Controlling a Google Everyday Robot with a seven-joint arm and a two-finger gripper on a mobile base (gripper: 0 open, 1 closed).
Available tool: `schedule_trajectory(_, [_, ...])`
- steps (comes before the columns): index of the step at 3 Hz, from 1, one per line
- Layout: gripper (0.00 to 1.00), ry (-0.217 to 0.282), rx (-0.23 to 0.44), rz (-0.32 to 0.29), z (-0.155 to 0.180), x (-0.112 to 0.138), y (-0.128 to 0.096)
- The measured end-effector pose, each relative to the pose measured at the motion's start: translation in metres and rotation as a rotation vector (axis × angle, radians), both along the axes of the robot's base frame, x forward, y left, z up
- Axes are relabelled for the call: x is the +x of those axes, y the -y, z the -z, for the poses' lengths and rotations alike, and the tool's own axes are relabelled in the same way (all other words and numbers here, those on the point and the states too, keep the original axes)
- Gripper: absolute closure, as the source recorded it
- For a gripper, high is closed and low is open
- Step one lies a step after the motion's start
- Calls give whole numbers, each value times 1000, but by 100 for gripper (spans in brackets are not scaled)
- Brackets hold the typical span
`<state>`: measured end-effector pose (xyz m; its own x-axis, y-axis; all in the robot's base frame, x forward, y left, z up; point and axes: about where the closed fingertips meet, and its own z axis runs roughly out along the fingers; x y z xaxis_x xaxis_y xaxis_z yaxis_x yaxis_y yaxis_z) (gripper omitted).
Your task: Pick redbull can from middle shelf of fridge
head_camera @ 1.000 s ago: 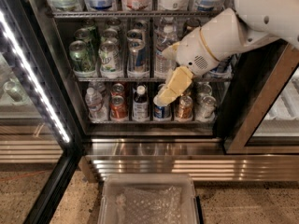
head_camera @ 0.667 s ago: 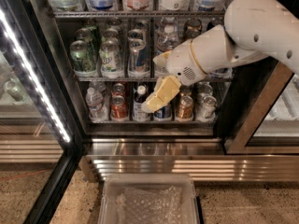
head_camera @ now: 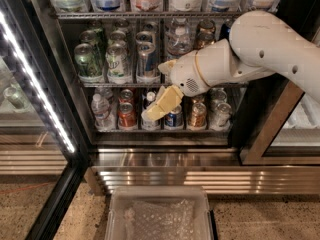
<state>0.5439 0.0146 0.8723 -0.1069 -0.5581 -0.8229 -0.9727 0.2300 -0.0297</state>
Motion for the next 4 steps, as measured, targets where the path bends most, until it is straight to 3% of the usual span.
schedule_trajectory(2, [0, 74, 12, 8, 0, 40, -8])
schedule_trajectory(4, [0, 91, 0, 59, 16, 77, -6])
